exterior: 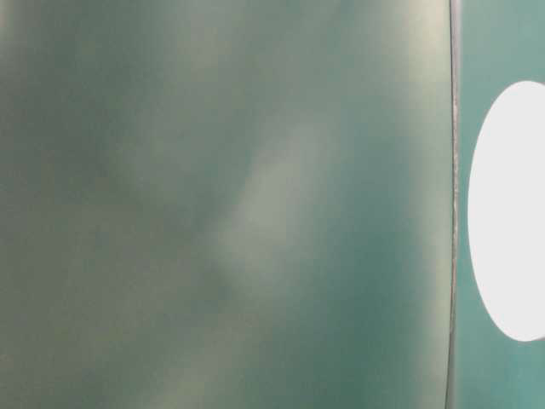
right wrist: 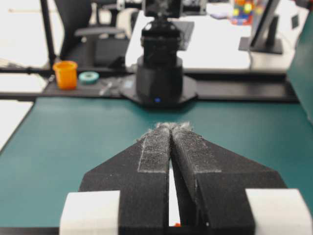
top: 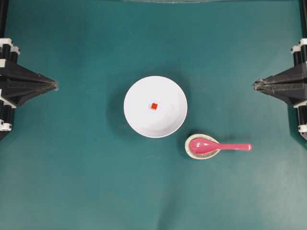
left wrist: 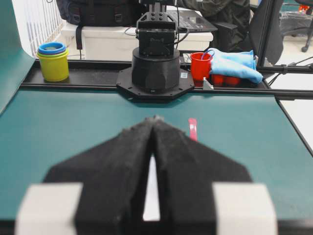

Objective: Grip the spoon and scoop the red block from the bowl with right arm.

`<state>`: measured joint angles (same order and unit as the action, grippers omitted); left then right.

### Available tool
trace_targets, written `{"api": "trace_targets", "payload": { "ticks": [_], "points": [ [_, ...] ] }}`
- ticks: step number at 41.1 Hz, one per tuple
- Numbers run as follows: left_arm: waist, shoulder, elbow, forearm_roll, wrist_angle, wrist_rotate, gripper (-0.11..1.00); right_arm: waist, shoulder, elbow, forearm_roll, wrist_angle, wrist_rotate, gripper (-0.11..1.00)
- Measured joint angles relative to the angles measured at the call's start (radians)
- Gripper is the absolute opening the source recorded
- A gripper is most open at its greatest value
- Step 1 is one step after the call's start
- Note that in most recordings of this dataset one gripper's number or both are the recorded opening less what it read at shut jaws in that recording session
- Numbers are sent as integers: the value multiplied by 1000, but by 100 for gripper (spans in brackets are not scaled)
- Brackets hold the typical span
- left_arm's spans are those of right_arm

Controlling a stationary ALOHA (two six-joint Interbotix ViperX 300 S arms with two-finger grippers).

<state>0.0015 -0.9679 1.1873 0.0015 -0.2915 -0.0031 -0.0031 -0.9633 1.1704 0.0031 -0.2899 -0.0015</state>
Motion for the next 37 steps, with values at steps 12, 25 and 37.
{"api": "trace_targets", "payload": {
  "ticks": [12,25,37],
  "points": [
    [-6,-12,-58,0,239,0,1,-2,3,-55,0,100,3,0],
    [-6,-15,-58,2,262,-2,1,-2,3,-66,40,123,21,1],
    [-6,-14,-58,2,279,-5,1,-2,3,-66,40,192,21,30]
  ]
}}
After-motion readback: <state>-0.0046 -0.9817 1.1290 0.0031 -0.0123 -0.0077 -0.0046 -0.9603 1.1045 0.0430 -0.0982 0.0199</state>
